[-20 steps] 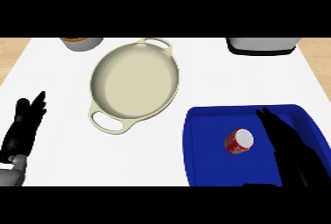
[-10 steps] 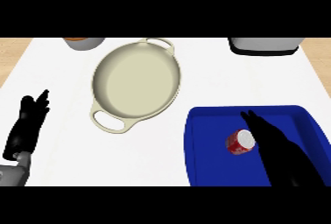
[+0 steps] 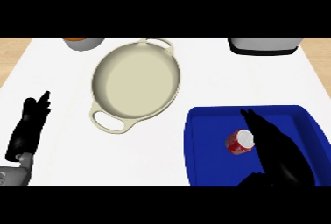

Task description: Pick the can from the tray and place it in the pot

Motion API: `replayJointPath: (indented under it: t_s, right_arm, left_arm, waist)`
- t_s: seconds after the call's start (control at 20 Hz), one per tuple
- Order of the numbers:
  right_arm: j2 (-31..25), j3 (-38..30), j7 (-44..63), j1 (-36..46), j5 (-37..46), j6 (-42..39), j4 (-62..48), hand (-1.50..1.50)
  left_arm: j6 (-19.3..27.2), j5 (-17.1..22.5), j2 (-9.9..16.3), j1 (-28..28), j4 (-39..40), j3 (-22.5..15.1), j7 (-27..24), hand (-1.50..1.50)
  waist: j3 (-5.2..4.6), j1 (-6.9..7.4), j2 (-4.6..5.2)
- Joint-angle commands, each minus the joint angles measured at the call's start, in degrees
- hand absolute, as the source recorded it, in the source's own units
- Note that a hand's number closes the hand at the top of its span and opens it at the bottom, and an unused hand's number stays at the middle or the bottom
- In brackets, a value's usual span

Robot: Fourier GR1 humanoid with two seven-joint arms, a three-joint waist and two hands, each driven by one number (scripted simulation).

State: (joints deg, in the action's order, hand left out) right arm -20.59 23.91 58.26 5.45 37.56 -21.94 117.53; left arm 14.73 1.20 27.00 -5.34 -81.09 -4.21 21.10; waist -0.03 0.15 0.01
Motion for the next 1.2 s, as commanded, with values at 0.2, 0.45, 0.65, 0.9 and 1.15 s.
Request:
replayJointPath:
  t_s: [0.2, 0.45, 0.65, 0.9, 1.15]
  right_arm:
    - [4.32, -2.73, -0.1, 3.2, 3.07, -1.89, -8.68, -1.5]
    - [5.23, -2.89, -8.78, 0.93, 8.89, 4.08, -15.34, -1.5]
    - [7.11, -1.99, -6.14, -0.86, 11.08, 1.4, -13.79, -1.5]
    - [7.67, -4.07, -5.48, -1.0, 10.67, -2.0, -14.81, -1.5]
    - [7.05, -7.69, -10.0, -1.7, 10.27, -2.4, -16.89, -1.5]
  left_arm:
    - [-3.23, -0.38, -1.15, -3.55, 2.95, 3.46, 0.13, 0.0]
    - [-2.97, -2.85, -3.26, 2.02, -1.91, 3.16, 0.88, 0.0]
    - [-4.29, -4.38, -3.05, 2.26, -3.42, 4.98, 1.26, 0.0]
    - [-5.48, -4.95, -4.57, -0.8, 2.65, 6.73, -1.74, 0.0]
    - [-4.74, -7.92, -7.11, -1.22, 0.68, 6.16, 1.03, 0.0]
  waist:
    - [0.01, -0.14, 0.06]
    - [0.04, 0.1, -0.01]
    - [0.03, -0.06, -0.07]
    - [0.02, -0.26, -0.01]
    - [0.03, -0.29, -0.03]
